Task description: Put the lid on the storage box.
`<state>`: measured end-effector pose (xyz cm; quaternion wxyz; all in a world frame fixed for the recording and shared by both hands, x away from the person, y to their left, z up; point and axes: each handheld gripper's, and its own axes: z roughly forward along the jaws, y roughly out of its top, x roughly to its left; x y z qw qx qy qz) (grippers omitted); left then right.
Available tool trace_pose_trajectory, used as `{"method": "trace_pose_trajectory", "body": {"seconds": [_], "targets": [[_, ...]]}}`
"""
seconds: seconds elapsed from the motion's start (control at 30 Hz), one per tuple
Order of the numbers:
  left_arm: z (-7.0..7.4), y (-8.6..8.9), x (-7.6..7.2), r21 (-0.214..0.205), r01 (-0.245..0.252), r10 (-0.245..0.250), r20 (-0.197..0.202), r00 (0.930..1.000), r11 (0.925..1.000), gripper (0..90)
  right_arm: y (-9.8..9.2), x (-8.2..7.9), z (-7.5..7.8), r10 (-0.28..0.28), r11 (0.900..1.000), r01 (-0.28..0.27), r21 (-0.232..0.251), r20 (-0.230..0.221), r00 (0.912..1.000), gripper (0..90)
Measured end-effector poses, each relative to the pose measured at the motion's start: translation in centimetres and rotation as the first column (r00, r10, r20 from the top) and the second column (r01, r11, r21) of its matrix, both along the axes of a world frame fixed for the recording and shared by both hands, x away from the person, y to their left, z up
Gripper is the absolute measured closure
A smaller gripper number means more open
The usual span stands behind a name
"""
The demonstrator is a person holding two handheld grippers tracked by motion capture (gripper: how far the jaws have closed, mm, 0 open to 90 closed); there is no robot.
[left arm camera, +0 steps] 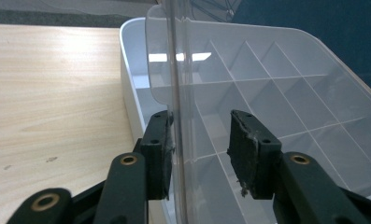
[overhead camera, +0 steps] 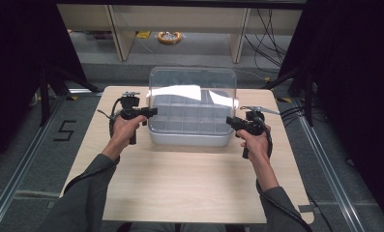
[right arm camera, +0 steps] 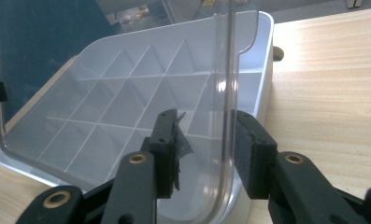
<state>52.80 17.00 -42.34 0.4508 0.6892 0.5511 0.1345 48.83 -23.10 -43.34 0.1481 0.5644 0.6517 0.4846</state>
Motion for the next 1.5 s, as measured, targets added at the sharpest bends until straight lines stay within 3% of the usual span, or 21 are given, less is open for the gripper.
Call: {"method": "trace_pose_trajectory", "body": {"seconds": [0.03, 0.07, 0.13, 0.23, 0.27, 0.33, 0.37, 0.43, 0.47, 0.5, 0.6, 0.63, 0.7, 0.87, 0.97, 1.1, 1.13, 1.23, 1.27, 1.33, 1.5], "targets": [[-0.1, 0.0, 0.0, -0.007, -0.001, 0.001, -0.007, 1.0, 1.0, 58.9, 0.0, 0.0, 0.0, -0.001, 1.0, 0.001, 0.006, -0.008, 1.0, 64.2], [-0.1, 0.0, 0.0, -0.007, -0.001, 0.001, -0.007, 1.0, 1.0, 58.9, 0.4, -0.3, 0.2, -0.03, 0.9976, 0.034, 0.06, -0.064, 0.9975, 64.0], [-0.2, 0.0, 0.1, -0.024, -0.003, 0.003, -0.017, 0.9998, 0.9997, 58.7, 0.1, -0.1, 0.0, -0.03, 0.9987, 0.031, 0.041, -0.034, 0.999, 63.7], [-0.1, 0.0, 0.3, -0.032, -0.006, 0.005, -0.023, 0.9997, 0.9995, 58.0, 0.0, -0.1, 0.0, -0.024, 0.999, 0.025, 0.036, -0.03, 0.9993, 63.2], [-0.1, 0.0, 0.3, -0.034, -0.008, 0.007, -0.021, 0.9998, 0.9994, 58.1, -0.2, 0.1, 0.0, 0.005, 0.9998, -0.005, 0.022, 0.018, 0.9998, 63.3], [0.0, 0.0, 0.4, -0.037, -0.008, 0.007, -0.021, 0.9998, 0.9993, 58.1, -0.2, 0.0, -0.1, -0.005, 0.9998, 0.005, 0.02, 0.002, 1.0, 63.4], [0.0, 0.1, 0.4, -0.028, -0.004, 0.004, -0.024, 0.9997, 0.9996, 58.2, 0.1, -0.3, 0.0, -0.017, 0.9984, 0.019, 0.053, -0.031, 0.9994, 63.4], [0.0, 0.1, 0.6, -0.029, -0.015, 0.014, -0.022, 0.9997, 0.9995, 58.0, 0.3, -0.3, -0.3, -0.023, 0.9978, 0.025, 0.061, -0.039, 0.999, 63.0], [0.0, 0.1, 0.6, -0.029, -0.015, 0.014, -0.022, 0.9997, 0.9995, 58.0, 0.3, -0.3, -0.3, -0.023, 0.9978, 0.025, 0.061, -0.039, 0.999, 63.0], [-0.1, 0.1, 0.6, -0.03, -0.017, 0.016, -0.019, 0.9997, 0.9994, 58.0, 0.1, -0.1, -0.7, -0.01, 0.9997, 0.01, 0.023, -0.008, 0.9999, 62.7], [-0.2, 0.1, 0.6, -0.019, -0.015, 0.015, -0.023, 0.9996, 0.9997, 57.8, 0.1, 0.0, -0.8, -0.008, 0.9996, 0.008, 0.027, -0.006, 1.0, 62.6], [-0.3, 0.1, 0.6, -0.017, -0.014, 0.013, -0.023, 0.9996, 0.9998, 57.6, 0.4, -0.2, -0.6, -0.027, 0.9981, 0.029, 0.054, -0.038, 0.9989, 62.5], [-0.3, 0.1, 0.7, -0.017, -0.013, 0.012, -0.025, 0.9996, 0.9998, 57.4, 0.1, 0.0, -0.8, -0.012, 0.9997, 0.012, 0.024, -0.008, 0.9999, 62.4], [-0.9, -0.1, 1.1, -0.005, -0.022, 0.022, -0.046, 0.9987, 0.9997, 56.7, 0.3, 0.3, -1.1, -0.024, 0.9995, 0.024, 0.022, -0.02, 0.9995, 60.8], [-1.2, -0.2, 1.2, 0.015, -0.027, 0.027, -0.052, 0.9983, 0.9995, 57.0, 0.6, 0.2, -1.0, -0.038, 0.9975, 0.041, 0.057, -0.062, 0.9973, 60.6], [-1.4, -0.1, 1.3, 0.013, -0.028, 0.028, -0.058, 0.9979, 0.9995, 56.9, 0.5, 0.3, -1.2, -0.035, 0.9988, 0.036, 0.034, -0.039, 0.9986, 60.5], [-1.5, -0.1, 1.4, 0.009, -0.028, 0.029, -0.062, 0.9976, 0.9996, 56.9, 0.7, 0.2, -1.1, -0.042, 0.9977, 0.045, 0.051, -0.061, 0.9973, 60.5], [-1.6, -0.1, 1.4, 0.006, -0.033, 0.033, -0.065, 0.9973, 0.9994, 57.0, 0.7, 0.3, -1.2, -0.035, 0.9991, 0.036, 0.023, -0.042, 0.9985, 59.9], [-1.6, -0.1, 1.4, 0.005, -0.036, 0.036, -0.066, 0.9972, 0.9994, 57.0, 1.0, 0.1, -0.9, -0.049, 0.9978, 0.051, 0.042, -0.067, 0.9966, 59.4], [-1.5, -0.2, 1.4, 0.005, -0.039, 0.039, -0.068, 0.9969, 0.9992, 57.0, 0.7, 0.5, -1.2, -0.034, 0.9994, 0.034, -0.002, -0.034, 0.9988, 59.4], [-0.4, 0.0, 1.3, -0.018, -0.043, 0.042, -0.056, 0.9976, 0.9989, 57.2, 0.5, 0.5, -0.8, -0.036, 0.9989, 0.037, 0.03, -0.033, 0.9988, 59.2]]}}
